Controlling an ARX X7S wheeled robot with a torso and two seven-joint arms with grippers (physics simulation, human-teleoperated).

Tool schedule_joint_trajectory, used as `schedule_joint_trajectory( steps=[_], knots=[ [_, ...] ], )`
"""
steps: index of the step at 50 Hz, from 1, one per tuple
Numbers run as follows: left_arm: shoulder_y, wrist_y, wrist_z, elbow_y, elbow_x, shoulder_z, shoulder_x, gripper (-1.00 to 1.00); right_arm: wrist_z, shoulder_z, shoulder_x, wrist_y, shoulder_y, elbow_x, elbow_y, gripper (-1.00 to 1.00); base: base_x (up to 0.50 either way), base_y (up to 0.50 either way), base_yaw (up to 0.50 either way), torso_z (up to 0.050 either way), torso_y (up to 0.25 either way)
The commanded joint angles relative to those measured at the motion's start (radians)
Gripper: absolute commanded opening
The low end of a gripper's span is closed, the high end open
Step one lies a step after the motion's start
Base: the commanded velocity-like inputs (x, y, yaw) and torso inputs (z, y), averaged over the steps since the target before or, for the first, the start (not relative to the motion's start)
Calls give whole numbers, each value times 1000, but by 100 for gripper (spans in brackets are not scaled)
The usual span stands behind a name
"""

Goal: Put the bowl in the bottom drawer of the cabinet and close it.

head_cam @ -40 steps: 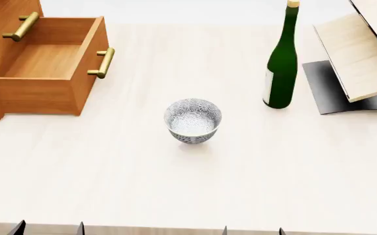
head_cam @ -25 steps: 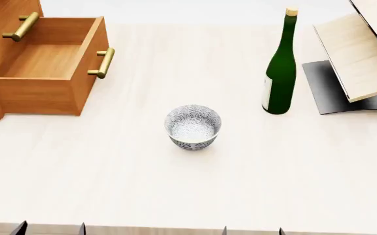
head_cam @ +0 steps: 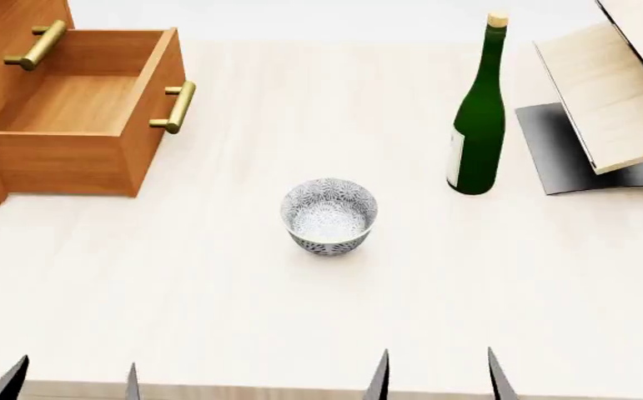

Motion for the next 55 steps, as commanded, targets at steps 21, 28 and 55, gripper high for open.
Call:
schedule_joint_trajectory(
  steps=[21, 28, 55],
  knots=[
    [1, -395, -17, 650, 22, -10, -16, 100, -1, 23, 7, 320, 47, -12, -613, 100, 0, 0, 0, 0, 0],
    [-6, -427, -24, 686, 7, -12, -23, 100, 5, 11, 21, 331, 50, -10, -634, 100, 0, 0, 0, 0, 0],
    [109, -432, -54, 697, -23, 20, -55, 100, 22, -41, 61, 364, 65, -7, -661, 100, 0, 0, 0, 0, 0]
  ],
)
